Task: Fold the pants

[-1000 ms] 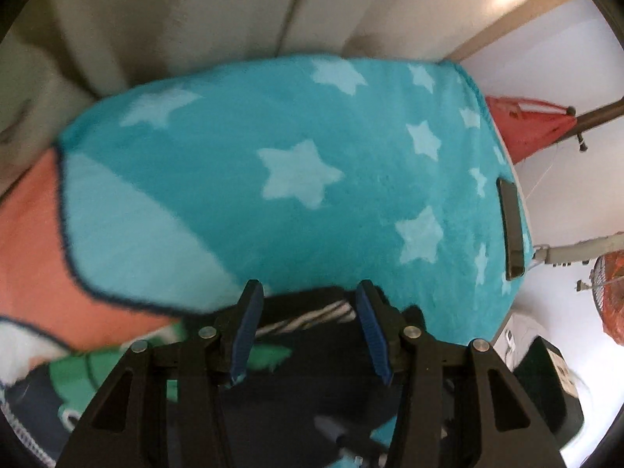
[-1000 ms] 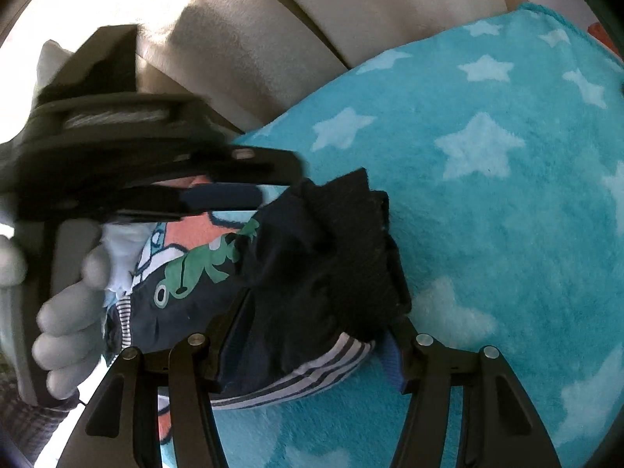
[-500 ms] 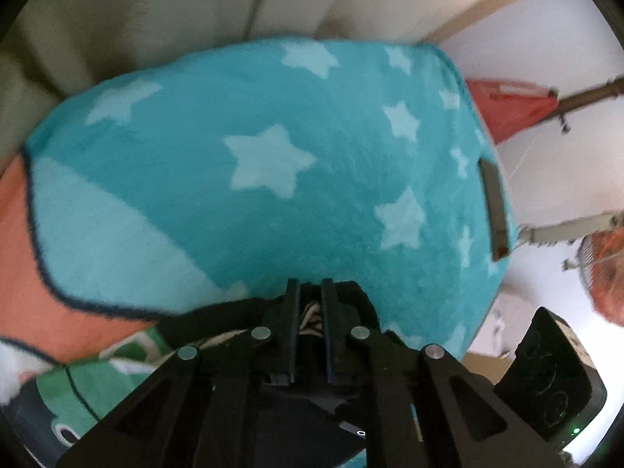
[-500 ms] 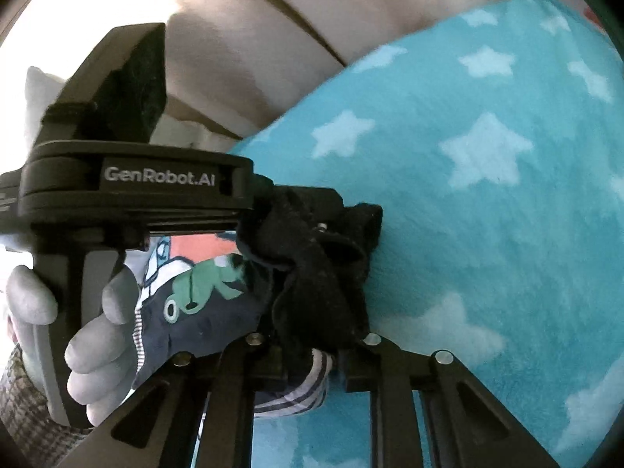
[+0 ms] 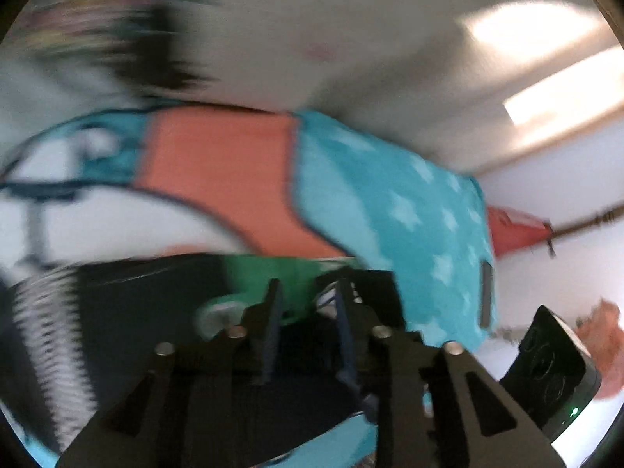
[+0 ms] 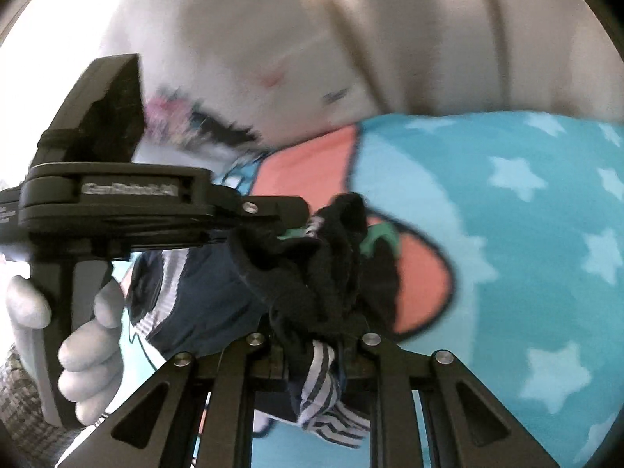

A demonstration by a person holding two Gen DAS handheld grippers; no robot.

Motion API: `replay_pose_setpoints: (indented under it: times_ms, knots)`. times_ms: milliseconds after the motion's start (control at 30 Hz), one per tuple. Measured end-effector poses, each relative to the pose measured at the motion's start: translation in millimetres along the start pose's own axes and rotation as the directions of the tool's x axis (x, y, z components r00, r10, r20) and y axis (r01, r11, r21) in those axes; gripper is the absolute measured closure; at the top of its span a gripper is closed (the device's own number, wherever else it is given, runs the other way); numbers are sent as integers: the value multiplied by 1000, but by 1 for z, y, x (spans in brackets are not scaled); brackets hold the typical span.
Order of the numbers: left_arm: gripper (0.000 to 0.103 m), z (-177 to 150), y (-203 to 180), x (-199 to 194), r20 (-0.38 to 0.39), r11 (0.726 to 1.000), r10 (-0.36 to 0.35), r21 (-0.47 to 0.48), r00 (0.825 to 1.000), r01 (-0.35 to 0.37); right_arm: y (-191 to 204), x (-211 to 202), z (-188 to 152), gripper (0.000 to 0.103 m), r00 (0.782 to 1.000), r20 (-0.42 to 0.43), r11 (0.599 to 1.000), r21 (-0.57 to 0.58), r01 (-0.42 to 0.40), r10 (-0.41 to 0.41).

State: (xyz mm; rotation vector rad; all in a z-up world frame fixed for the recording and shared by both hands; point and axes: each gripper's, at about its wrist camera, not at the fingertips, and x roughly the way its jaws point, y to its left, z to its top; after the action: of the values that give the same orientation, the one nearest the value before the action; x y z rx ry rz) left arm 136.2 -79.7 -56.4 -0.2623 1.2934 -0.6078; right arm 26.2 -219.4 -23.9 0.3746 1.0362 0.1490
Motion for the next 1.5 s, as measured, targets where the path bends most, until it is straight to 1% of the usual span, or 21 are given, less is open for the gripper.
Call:
replay_pose_setpoints:
  times_ms: [100, 233, 300, 367, 500, 567, 600, 633, 667, 733, 800, 933, 1033, 1067, 1167, 1233, 1300, 1333, 1367, 1433, 1500]
  knots:
    - [67, -21, 38, -40, 93, 995, 81, -63, 992, -75, 26, 24, 0, 78, 999, -48, 998, -58, -3, 0]
    - [64, -50, 82, -75, 143, 983, 111, -162, 983, -88, 51, 49, -9, 51, 993, -116, 996, -89, -33, 23]
    - [64, -63, 100, -88, 152, 977, 123, -190, 981, -93, 61, 53, -15, 49, 990, -140, 995, -91, -41, 28]
    - [64, -74, 112, -96, 154, 973, 133, -207, 979, -100, 68, 44, -17, 45, 989, -142, 994, -90, -54, 41]
    - [64, -88, 134, -113, 169, 968, 141, -230, 976, -100, 71, 0, -3, 45, 985, -73, 987, -21, -161, 159]
    - [63, -93, 144, -118, 174, 965, 138, -247, 975, -92, 62, -20, 6, 45, 990, -8, 989, 31, -143, 143]
    - [63, -96, 150, -124, 175, 964, 136, -251, 975, -89, 59, -23, 10, 45, 993, 9, 992, 45, -119, 118]
    - [63, -99, 156, -128, 177, 963, 136, -255, 975, -88, 53, -24, 14, 47, 998, 27, 996, 65, -65, 64]
    - [63, -101, 162, -132, 178, 961, 143, -259, 974, -94, 47, -20, 18, 65, 1000, 23, 996, 88, -3, 1]
    - [63, -106, 170, -136, 177, 959, 157, -264, 972, -107, 42, -3, 21, 87, 998, -15, 990, 124, 60, -59]
    - [63, -111, 177, -140, 171, 956, 175, -265, 970, -125, 41, 14, 21, 87, 996, -41, 985, 148, 84, -78]
    - [63, -118, 191, -144, 160, 951, 200, -269, 967, -153, 70, 64, 17, 87, 982, -105, 986, 51, 160, -154]
    - [63, -123, 203, -149, 155, 945, 226, -274, 962, -178, 80, 98, 11, 84, 956, -178, 972, -4, 235, -232]
    - [63, -125, 207, -151, 154, 944, 226, -279, 962, -177, 82, 99, 11, 81, 954, -164, 968, -7, 253, -250]
    - [63, -130, 222, -158, 155, 937, 209, -313, 966, -153, 82, 93, 12, 79, 954, -162, 966, 14, 257, -251]
    - [63, -132, 230, -163, 158, 933, 202, -332, 966, -141, 86, 73, 15, 77, 957, -109, 961, 31, 273, -268]
    - [62, -134, 238, -169, 164, 926, 213, -348, 963, -145, 93, 50, 16, 71, 958, -51, 957, 54, 283, -281]
    - [62, -134, 241, -171, 166, 923, 221, -355, 961, -151, 97, 43, 17, 65, 960, -31, 958, 63, 278, -277]
    - [61, -135, 243, -174, 167, 918, 235, -362, 958, -162, 103, 39, 18, 60, 963, -15, 961, 68, 268, -268]
    - [61, -135, 243, -176, 160, 909, 273, -366, 949, -200, 116, 30, 17, 58, 972, 6, 970, 75, 232, -234]
    - [61, -137, 239, -179, 155, 889, 352, -363, 923, -279, 131, 37, 10, 57, 982, -13, 980, 65, 190, -189]
